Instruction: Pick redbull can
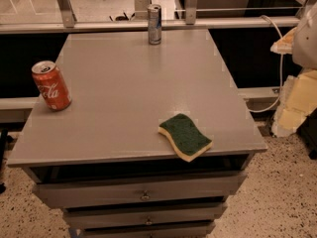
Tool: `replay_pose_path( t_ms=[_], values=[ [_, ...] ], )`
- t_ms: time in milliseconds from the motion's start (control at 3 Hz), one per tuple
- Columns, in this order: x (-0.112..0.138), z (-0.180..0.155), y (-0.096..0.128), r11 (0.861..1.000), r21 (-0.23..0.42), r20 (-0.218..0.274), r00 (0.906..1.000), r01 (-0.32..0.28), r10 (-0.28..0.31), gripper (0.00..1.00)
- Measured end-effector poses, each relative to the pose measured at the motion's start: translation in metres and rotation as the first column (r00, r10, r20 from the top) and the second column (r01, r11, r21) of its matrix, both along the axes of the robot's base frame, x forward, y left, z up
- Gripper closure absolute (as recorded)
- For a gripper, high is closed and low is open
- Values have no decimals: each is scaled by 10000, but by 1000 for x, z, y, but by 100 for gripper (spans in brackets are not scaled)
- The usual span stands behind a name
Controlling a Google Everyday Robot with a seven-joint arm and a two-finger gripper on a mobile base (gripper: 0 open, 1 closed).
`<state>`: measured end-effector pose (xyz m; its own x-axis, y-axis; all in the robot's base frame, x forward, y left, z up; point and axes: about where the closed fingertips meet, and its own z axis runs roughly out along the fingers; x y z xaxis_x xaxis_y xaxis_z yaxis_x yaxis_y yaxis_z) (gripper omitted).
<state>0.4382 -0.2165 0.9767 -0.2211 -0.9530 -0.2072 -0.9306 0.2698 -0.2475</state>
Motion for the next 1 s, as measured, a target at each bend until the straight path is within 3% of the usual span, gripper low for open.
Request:
replay_pose_path(
  t_ms=[333,667,1000],
  values=[
    [0,0,0,10000,0,0,10000,0,0,0],
    [14,1,5,9999,95,308,9995,72,-75,0],
    [57,-9,13,9999,117,1007,9949,90,-101,0]
  ],
)
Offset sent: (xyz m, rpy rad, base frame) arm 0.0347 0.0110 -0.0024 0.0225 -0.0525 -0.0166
